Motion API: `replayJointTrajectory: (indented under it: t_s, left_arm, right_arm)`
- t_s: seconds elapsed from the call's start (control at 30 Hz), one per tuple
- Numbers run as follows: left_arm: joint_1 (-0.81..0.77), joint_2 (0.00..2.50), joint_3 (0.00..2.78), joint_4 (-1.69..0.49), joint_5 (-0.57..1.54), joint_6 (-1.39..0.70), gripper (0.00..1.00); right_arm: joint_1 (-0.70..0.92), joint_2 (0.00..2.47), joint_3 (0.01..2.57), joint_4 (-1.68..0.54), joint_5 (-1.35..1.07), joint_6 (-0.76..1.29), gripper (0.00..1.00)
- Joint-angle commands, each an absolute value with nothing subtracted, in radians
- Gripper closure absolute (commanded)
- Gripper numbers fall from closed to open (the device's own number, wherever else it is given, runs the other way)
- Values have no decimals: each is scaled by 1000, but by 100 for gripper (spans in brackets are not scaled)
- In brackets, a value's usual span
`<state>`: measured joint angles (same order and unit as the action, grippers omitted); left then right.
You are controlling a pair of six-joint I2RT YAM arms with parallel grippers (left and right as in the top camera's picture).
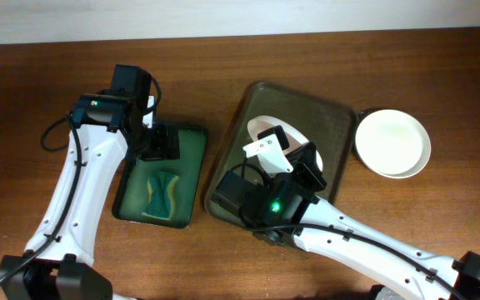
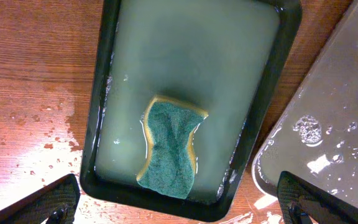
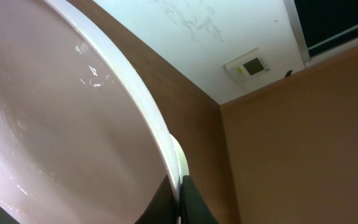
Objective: Clean dirty plates on tray and stack at the side
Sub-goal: 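Carry the plate right and stack it on the plate pile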
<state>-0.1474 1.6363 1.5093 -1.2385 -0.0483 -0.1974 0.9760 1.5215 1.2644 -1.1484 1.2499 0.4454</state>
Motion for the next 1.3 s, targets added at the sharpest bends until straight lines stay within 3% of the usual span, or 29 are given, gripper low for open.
replayJointTrajectory:
  t_s: [0.0,0.37,0.43,0.47,0.53,0.6,0.67,0.83,0.87,0.9,0.97,1.0,1.07,1.17,1.2,1.23,1.27]
  left_arm:
    - [-149,1634,1526,-1240,-41,-185,1]
    - [-149,1634,1526,-1240,-41,-185,1]
    - [-149,1634,1526,-1240,-40,-185,1]
    - [-149,1634,1526,-1240,-41,-185,0]
    - [-149,1634,1526,-1240,-41,-185,1]
    - [-149,1634,1526,-1239,-40,-185,1]
    - [-149,1634,1526,-1240,-41,-185,1]
    - [-149,1634,1526,-1240,-41,-185,1]
    - [-149,1634,1526,-1240,-41,-185,1]
    - [-149,1634,1526,-1240,-41,-185,1]
    - [-149,1634,1526,-1240,-41,-185,1]
    - [-149,1634,1526,-1240,-41,-185,1]
    - [-149,1634,1526,-1240,-40,-185,1]
    - [-149,1634,1526,-1240,-40,-185,1]
    - [-149,1634,1526,-1240,-41,-185,1]
    - [-149,1634,1526,-1239,-40,-185,1]
    - [-149,1634,1526,-1239,-41,-185,1]
  right_arm:
    - [981,1522,1283,-1149,1295,455,96]
    - [973,1522,1283,-1154,1293,474,96]
    - [874,1522,1283,-1137,1225,563,96]
    - [777,1523,1283,-1076,1104,557,96]
    - [465,1525,1300,-919,429,220,96]
    - [152,1525,1324,-919,-31,165,96]
    - [-151,1534,1323,-912,-187,165,96]
    - [-597,1664,1323,-900,-204,250,96]
    - [-623,1696,1323,-898,-252,252,93]
    - [-624,1718,1323,-893,-277,250,79]
    - [-605,1746,1323,-888,-278,238,75]
    - [-564,1741,1328,-905,-327,206,48]
    - [-505,1683,1346,-935,-394,167,47]
    - [-386,1515,1368,-963,-312,185,47]
    - [-368,1471,1368,-950,-147,276,60]
    - [-379,1460,1367,-947,17,332,60]
    - [-405,1473,1362,-955,71,331,47]
